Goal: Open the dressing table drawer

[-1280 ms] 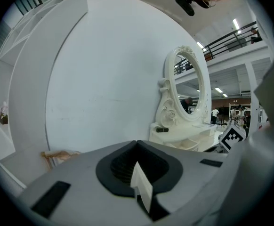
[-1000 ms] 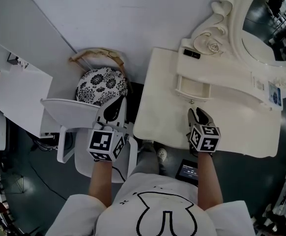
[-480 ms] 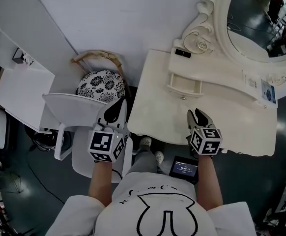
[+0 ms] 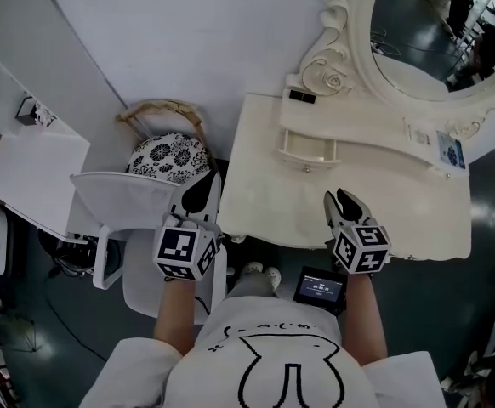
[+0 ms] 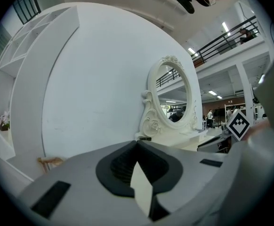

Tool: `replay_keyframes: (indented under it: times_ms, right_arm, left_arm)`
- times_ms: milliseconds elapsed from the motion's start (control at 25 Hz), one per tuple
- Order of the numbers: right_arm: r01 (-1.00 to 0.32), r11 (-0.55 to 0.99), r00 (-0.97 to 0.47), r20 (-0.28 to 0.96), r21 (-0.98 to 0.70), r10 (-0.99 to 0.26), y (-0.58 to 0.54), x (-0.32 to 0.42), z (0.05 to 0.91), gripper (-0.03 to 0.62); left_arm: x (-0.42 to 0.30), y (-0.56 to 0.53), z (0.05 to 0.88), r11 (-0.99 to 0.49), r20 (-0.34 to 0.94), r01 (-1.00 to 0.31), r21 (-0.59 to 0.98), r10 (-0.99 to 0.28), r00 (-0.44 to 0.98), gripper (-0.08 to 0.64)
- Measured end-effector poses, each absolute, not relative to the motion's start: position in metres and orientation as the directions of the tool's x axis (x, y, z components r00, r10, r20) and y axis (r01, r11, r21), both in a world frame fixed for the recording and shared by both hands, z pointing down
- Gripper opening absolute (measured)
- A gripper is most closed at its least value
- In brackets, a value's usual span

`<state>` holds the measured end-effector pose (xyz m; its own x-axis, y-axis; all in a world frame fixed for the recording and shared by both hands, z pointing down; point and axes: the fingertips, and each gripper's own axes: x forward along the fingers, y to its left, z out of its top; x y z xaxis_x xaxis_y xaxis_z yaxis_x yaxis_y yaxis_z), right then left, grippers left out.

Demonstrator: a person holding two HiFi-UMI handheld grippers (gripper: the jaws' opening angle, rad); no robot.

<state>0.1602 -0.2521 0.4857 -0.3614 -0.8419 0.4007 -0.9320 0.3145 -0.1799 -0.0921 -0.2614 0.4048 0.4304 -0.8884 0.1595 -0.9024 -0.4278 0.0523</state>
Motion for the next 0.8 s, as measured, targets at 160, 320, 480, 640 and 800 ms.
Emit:
replay_keyframes:
  times_ms: [160,320,480,640,800]
  right_arm:
    - [-0.934,0.315,-0.355,0.371,-0.167,-0.858,-0.247,0.160,0.467,0.082]
    - [-0.942,0.307,-0.334,0.327,-0.133,-0.884,-0.243,0.158,0.442,0.011]
    - [-0.943,0.317,-0.334,0.270,-0.105,-0.903,-0.240,0.153,0.416,0.009]
    - [-0.940,0.327,-0.340,0.199,-0.097,-0.919,-0.240,0.150,0.389,0.008]
    - [-0.944,0.322,-0.330,0.155,-0.074,-0.931,-0.240,0.150,0.366,0.007]
  left_arm:
    - [-0.090,-0.265,0.397,-0.452,0.145,-0.890,0.056,-0.879,0.455,0.015]
    - [-0.090,-0.272,0.388,-0.478,0.131,-0.876,0.062,-0.867,0.482,0.015]
    - [-0.090,-0.278,0.383,-0.499,0.121,-0.864,0.070,-0.855,0.504,0.015]
    - [-0.085,-0.286,0.378,-0.526,0.110,-0.848,0.070,-0.841,0.530,0.015]
    - [-0.077,-0.292,0.371,-0.556,0.093,-0.828,0.071,-0.823,0.560,0.015]
